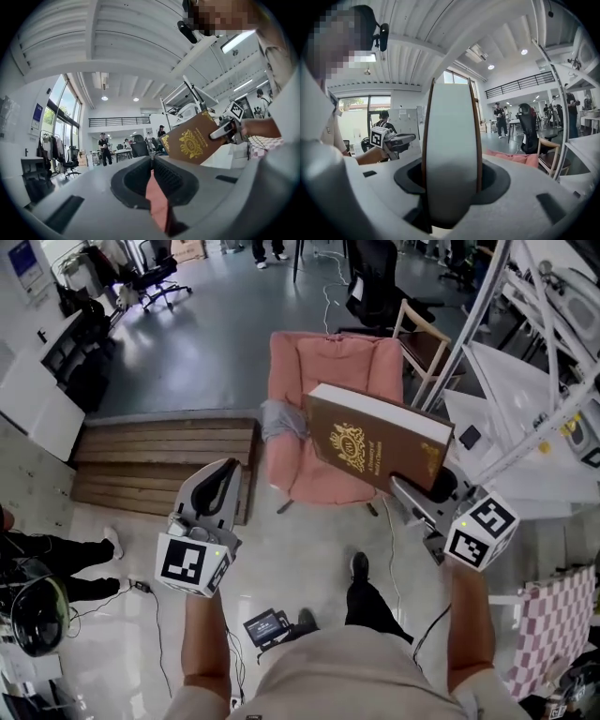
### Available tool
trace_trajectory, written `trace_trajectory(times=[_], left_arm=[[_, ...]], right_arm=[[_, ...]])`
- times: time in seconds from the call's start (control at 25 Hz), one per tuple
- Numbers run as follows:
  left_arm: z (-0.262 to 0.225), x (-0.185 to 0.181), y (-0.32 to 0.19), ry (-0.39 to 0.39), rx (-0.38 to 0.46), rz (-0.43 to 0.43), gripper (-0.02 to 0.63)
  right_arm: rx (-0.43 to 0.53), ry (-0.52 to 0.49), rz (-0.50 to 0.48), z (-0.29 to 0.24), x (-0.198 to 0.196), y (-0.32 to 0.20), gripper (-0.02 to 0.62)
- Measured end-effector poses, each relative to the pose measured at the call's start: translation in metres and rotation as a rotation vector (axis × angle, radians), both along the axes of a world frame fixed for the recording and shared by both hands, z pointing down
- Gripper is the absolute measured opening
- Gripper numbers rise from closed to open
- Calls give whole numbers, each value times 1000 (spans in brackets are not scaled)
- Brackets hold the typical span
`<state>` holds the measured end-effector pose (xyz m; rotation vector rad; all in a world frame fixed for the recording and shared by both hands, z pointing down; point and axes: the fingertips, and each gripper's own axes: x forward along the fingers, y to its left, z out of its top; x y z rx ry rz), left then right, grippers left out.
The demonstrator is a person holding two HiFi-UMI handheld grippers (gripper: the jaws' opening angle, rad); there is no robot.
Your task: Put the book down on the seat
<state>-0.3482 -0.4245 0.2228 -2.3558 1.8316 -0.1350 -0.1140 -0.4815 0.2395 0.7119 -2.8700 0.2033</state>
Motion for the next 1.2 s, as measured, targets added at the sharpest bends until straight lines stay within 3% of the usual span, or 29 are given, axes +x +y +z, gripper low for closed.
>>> trace_trajectory(times=[0.24, 0.4, 0.64, 1.0, 1.2], left_arm=[[1, -41, -49, -27, -12, -162, 22], [16, -51, -87, -4, -15, -246, 21], [50, -56, -137, 3, -50, -266, 21], [107, -71, -171, 36, -166, -264, 21], [132, -77, -188, 35, -180, -262, 20]], right_arm=[[-27, -46, -157, 13, -51, -103, 213], [-67, -49, -231, 38, -66, -154, 213], [-102, -13, -280, 78, -93, -204, 213], [-199, 28, -315, 128, -123, -237, 213], [-244, 39, -311, 159, -129, -256, 213]])
